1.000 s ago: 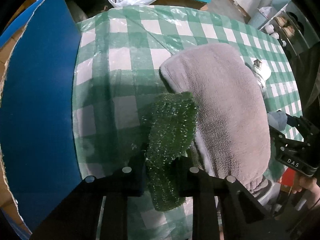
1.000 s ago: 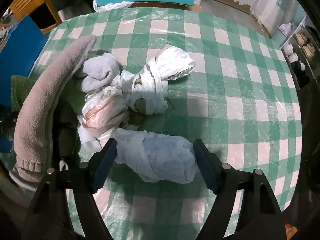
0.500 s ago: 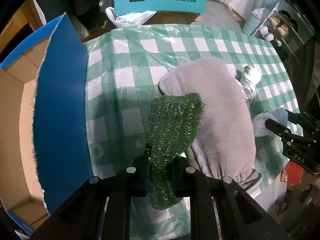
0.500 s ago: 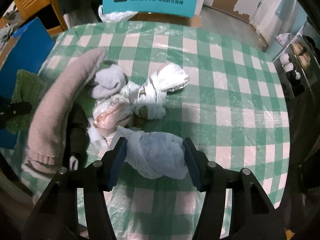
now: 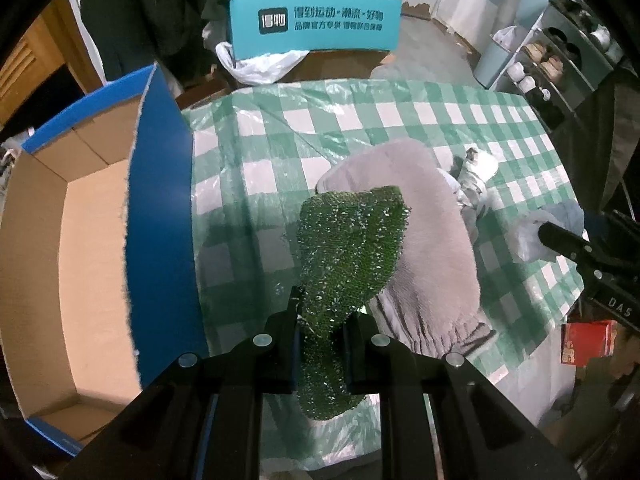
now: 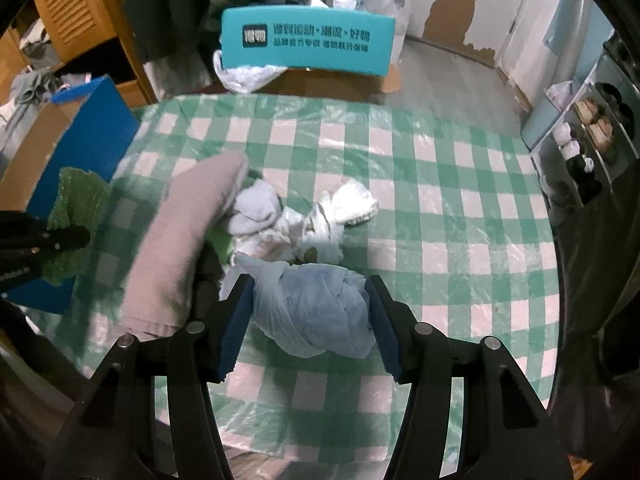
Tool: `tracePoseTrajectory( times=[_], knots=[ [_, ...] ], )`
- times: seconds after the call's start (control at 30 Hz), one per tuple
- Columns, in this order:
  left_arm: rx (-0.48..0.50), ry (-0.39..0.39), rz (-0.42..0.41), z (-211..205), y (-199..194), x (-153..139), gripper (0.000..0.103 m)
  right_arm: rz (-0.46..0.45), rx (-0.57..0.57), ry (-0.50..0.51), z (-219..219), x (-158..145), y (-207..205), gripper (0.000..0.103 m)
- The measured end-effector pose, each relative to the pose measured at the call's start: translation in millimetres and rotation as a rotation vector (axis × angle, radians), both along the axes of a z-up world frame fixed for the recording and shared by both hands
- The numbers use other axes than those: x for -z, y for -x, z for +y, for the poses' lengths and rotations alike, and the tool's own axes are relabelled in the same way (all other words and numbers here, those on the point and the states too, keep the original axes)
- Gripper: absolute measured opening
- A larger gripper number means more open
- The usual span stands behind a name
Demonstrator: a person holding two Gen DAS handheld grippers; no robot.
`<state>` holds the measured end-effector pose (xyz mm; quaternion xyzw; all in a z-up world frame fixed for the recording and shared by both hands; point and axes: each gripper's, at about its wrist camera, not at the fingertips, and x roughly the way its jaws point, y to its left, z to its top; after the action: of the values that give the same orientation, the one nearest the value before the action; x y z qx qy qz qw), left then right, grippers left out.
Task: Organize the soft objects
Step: 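Lift the scrubber with the left gripper while the right gripper grasps the light-blue rolled sock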
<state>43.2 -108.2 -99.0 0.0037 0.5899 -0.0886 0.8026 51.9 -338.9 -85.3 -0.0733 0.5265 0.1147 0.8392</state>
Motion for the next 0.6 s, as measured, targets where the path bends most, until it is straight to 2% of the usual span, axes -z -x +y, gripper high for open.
tracePoseTrajectory(
  times=[0.3,0.6],
  knots=[
    [0.016,0.003,-0.057,6.3,13.7,-25.7,0.015,-0.050,-0.039,-0.030,21.9,-27.9,3.6,0.056],
    [-0.009,0.017,-0.100,29.7,24.5,-48.1,0.015,-0.085,-0.100,-0.067,57.2,-51.6,6.4,0.056]
  ],
)
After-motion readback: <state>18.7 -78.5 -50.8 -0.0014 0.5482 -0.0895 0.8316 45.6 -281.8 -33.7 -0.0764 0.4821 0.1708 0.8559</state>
